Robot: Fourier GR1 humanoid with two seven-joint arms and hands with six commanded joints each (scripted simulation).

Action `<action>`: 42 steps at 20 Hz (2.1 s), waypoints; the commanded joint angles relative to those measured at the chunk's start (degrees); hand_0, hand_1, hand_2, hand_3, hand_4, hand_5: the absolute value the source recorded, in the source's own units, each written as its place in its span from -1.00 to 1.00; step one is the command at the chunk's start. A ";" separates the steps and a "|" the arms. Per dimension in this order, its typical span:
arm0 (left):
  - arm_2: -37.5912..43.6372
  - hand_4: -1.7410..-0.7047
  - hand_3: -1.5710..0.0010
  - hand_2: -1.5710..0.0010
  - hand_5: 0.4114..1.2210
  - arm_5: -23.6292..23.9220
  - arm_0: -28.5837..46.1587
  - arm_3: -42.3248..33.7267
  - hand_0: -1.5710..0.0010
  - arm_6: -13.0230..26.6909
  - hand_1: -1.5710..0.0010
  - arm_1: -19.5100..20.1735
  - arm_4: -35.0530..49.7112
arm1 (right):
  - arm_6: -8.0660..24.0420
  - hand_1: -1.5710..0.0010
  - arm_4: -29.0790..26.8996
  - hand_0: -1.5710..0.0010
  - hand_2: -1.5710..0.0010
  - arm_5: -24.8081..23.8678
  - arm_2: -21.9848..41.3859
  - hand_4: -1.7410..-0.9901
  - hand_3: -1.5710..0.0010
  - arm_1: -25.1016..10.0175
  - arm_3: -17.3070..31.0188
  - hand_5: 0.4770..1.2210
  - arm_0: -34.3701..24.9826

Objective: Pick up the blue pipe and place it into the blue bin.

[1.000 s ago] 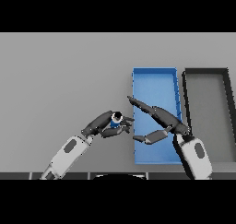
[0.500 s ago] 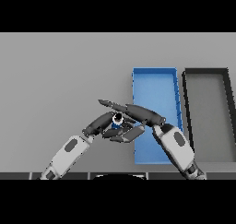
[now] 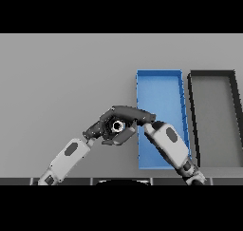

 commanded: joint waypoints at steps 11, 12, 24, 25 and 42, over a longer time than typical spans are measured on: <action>2.12 -0.97 -0.91 -0.77 1.00 1.01 1.78 0.05 -0.93 -3.60 -0.92 -1.88 5.54 | -5.31 -0.94 1.29 -0.94 -0.94 -0.10 0.70 -0.29 -0.92 0.05 0.18 0.82 0.99; 1.54 -0.82 -0.70 -0.55 1.00 1.22 2.20 -0.33 -0.83 -5.15 -0.72 -1.35 4.45 | -5.56 -0.95 1.06 -0.95 -0.95 -0.44 0.92 -0.30 -0.93 0.70 0.07 0.86 1.34; -0.46 0.63 0.88 0.89 -0.29 -0.91 -0.95 2.04 0.87 -2.89 0.88 2.51 -3.91 | -5.17 -1.00 2.69 -1.00 -1.00 1.85 -0.67 -0.35 -1.00 3.22 -1.42 0.99 2.23; -0.15 0.64 0.91 0.91 -0.38 -0.96 -1.00 1.78 0.90 -3.01 0.91 2.82 -3.63 | -5.34 -1.00 2.67 -1.00 -1.00 2.01 -1.21 -0.34 -1.00 3.01 -1.20 0.99 1.73; -0.13 0.59 1.00 1.00 -0.77 -1.47 0.82 1.42 1.00 3.84 1.00 1.57 -0.59 | 11.22 -1.00 -28.66 -1.00 -1.00 -15.90 -11.51 -0.89 -1.00 -2.43 -3.36 0.82 -14.33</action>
